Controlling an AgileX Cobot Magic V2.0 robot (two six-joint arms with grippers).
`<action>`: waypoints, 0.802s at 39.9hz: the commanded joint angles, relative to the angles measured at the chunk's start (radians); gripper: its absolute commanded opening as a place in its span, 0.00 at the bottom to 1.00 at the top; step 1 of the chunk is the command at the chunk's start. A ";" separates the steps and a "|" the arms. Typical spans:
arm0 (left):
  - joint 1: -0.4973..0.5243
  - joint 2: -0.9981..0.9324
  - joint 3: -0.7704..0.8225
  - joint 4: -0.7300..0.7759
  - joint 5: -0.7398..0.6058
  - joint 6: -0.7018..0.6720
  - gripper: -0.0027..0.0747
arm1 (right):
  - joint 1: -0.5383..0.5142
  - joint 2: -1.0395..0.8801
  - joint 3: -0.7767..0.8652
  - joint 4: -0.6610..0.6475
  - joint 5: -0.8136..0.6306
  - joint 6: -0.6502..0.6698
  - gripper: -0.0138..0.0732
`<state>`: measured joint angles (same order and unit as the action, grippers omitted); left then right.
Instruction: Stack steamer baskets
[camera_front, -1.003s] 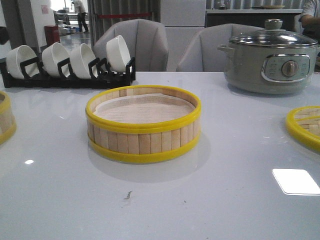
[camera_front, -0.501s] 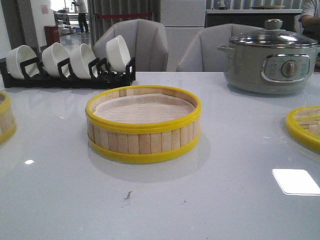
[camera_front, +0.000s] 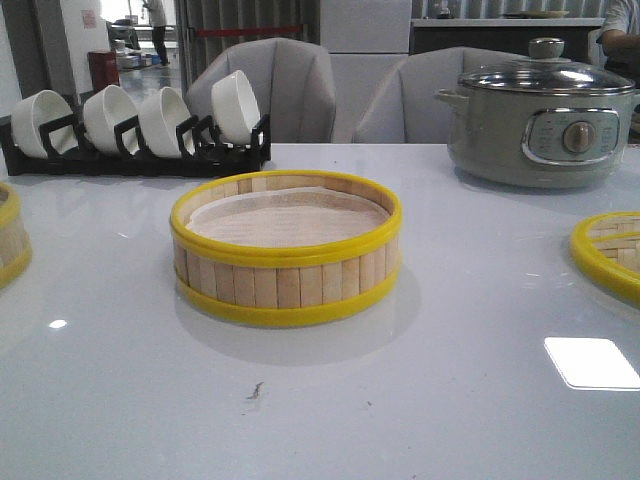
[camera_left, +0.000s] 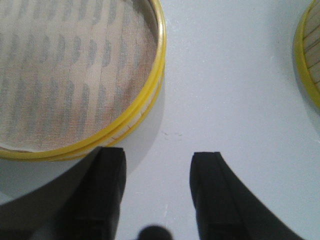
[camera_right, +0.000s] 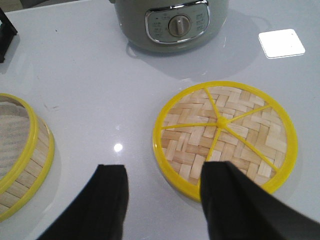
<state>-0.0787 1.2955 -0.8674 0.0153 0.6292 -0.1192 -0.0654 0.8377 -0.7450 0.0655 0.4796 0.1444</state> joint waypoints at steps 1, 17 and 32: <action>0.001 0.018 -0.050 -0.015 -0.056 -0.008 0.52 | -0.002 -0.002 -0.035 0.006 -0.082 -0.006 0.67; 0.001 0.210 -0.223 -0.015 0.007 -0.007 0.52 | -0.002 -0.002 -0.035 0.006 -0.082 -0.006 0.67; 0.001 0.398 -0.307 0.010 0.015 -0.005 0.52 | -0.002 -0.002 -0.035 0.006 -0.082 -0.006 0.67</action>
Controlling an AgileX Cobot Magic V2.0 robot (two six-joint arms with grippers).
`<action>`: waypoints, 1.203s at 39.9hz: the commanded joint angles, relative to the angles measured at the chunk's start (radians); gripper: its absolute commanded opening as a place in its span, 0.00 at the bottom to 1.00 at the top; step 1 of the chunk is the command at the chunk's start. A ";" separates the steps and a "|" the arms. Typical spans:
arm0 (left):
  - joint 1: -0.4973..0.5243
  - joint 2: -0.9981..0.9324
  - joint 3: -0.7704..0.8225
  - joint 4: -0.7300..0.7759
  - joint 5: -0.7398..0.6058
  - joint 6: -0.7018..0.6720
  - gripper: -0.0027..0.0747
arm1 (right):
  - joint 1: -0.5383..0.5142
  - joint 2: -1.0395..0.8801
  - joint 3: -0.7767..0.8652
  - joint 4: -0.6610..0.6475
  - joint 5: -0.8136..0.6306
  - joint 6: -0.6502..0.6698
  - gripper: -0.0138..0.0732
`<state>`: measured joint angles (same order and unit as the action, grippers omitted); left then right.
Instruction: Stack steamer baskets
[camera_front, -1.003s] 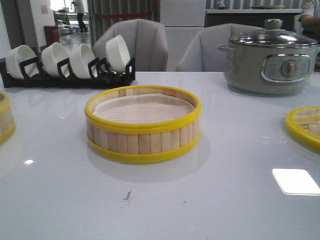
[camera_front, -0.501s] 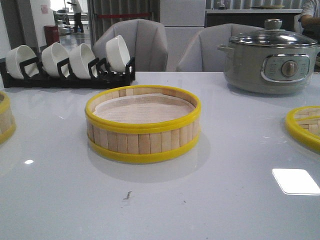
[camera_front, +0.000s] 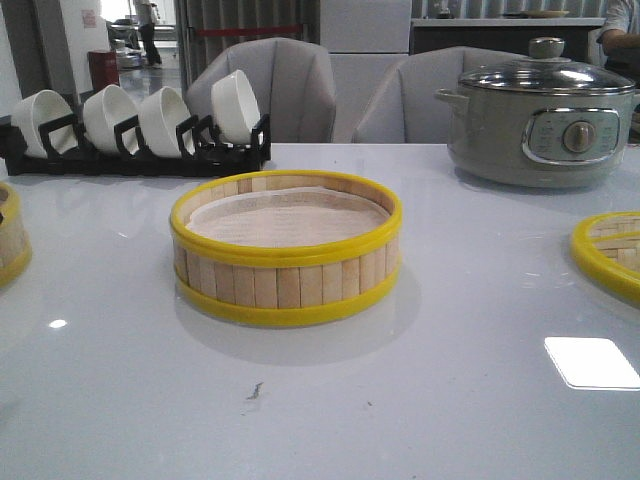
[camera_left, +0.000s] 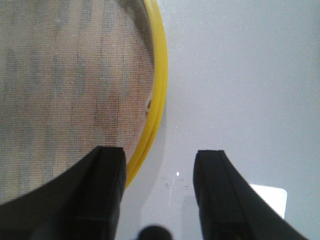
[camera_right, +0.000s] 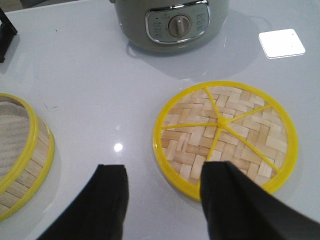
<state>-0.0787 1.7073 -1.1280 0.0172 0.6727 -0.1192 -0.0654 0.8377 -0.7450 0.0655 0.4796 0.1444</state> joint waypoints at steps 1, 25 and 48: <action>0.001 -0.004 -0.053 0.008 -0.029 -0.005 0.52 | -0.002 -0.002 -0.035 0.006 -0.082 -0.006 0.67; 0.001 0.023 -0.121 0.015 -0.021 -0.005 0.24 | -0.002 -0.001 -0.035 0.006 -0.083 -0.006 0.67; 0.001 0.035 -0.121 0.020 -0.037 -0.004 0.48 | -0.002 0.029 -0.035 0.008 -0.078 -0.006 0.67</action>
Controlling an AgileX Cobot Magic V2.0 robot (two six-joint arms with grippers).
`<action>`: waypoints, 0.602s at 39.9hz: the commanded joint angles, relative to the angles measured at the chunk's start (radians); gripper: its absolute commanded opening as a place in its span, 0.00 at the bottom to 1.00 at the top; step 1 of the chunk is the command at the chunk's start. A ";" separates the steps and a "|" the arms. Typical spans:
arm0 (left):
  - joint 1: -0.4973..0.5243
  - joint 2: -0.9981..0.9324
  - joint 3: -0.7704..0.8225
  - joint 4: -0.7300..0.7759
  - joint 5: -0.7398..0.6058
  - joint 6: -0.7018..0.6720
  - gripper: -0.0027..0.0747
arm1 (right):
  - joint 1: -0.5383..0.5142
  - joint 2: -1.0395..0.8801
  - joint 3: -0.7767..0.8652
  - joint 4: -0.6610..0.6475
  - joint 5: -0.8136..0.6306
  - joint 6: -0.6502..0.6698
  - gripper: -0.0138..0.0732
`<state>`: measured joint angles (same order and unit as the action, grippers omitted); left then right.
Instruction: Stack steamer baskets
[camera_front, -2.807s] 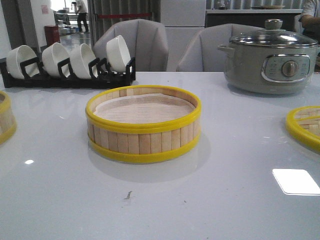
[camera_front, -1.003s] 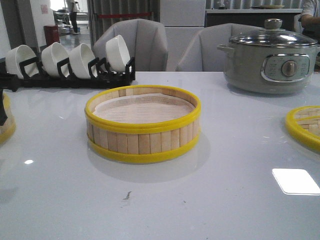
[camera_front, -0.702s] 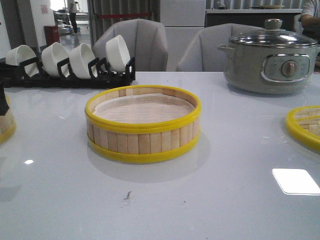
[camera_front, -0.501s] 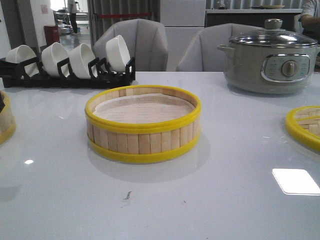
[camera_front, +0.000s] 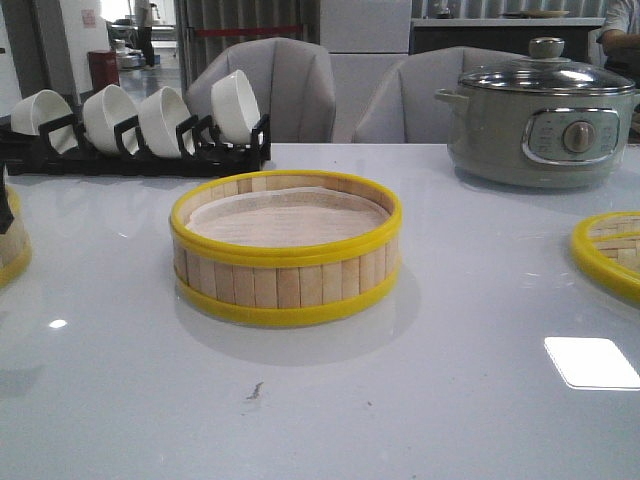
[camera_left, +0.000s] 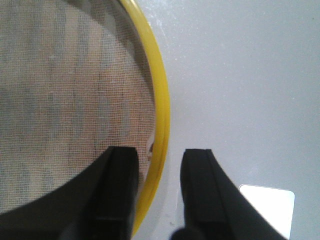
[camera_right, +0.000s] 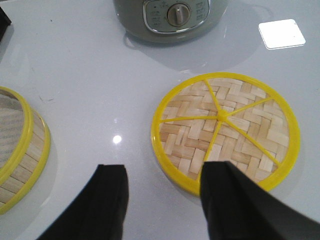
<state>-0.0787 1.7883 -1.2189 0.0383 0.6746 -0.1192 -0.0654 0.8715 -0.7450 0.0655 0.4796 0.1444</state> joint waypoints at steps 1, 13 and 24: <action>0.001 -0.046 -0.030 -0.001 -0.041 -0.004 0.48 | -0.002 -0.005 -0.035 0.008 -0.078 -0.006 0.67; 0.001 -0.040 -0.030 -0.001 -0.052 -0.004 0.48 | -0.002 -0.005 -0.035 0.008 -0.078 -0.006 0.67; 0.001 0.024 -0.031 -0.003 -0.029 -0.004 0.48 | -0.002 -0.005 -0.035 0.008 -0.075 -0.006 0.67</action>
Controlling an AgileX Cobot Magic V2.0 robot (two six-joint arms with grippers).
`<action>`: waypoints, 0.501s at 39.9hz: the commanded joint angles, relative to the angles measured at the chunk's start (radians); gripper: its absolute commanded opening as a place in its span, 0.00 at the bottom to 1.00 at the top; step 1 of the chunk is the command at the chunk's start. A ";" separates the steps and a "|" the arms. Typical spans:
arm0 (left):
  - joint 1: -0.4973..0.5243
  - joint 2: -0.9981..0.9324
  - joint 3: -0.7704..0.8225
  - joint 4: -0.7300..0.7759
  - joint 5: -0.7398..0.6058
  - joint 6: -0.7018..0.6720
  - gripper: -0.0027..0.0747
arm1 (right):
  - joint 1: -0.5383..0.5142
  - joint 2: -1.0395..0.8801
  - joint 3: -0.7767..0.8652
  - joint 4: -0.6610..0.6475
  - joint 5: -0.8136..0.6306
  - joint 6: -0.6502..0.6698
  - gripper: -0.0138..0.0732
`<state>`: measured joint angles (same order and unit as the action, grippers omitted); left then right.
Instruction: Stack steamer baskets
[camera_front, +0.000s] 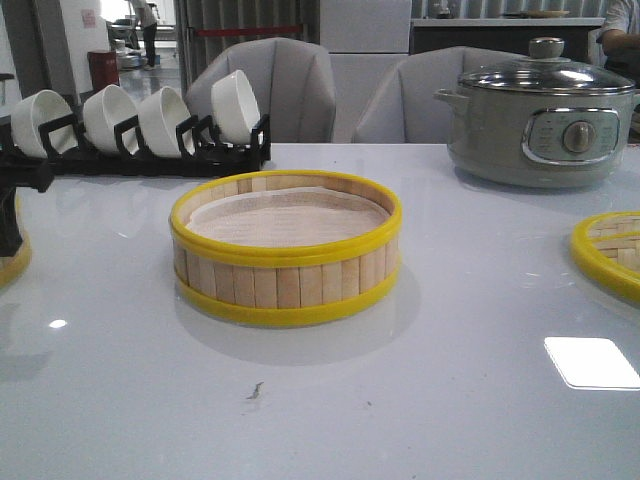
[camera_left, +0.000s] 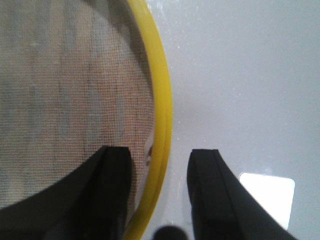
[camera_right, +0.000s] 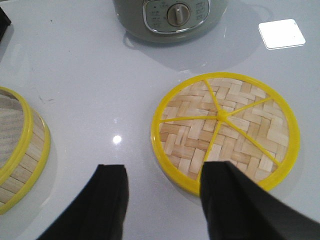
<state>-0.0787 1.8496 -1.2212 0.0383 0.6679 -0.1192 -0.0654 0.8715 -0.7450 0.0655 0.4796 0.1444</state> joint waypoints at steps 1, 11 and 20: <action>0.001 -0.038 -0.028 -0.003 -0.022 -0.004 0.48 | -0.002 -0.005 -0.035 0.008 -0.074 -0.006 0.67; 0.001 -0.038 -0.084 -0.003 0.023 -0.004 0.27 | -0.002 -0.005 -0.035 0.008 -0.072 -0.006 0.67; -0.006 -0.038 -0.147 -0.001 0.084 -0.004 0.15 | -0.002 -0.005 -0.035 0.008 -0.074 -0.006 0.67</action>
<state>-0.0787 1.8595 -1.3168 0.0365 0.7512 -0.1192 -0.0654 0.8715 -0.7450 0.0659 0.4796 0.1444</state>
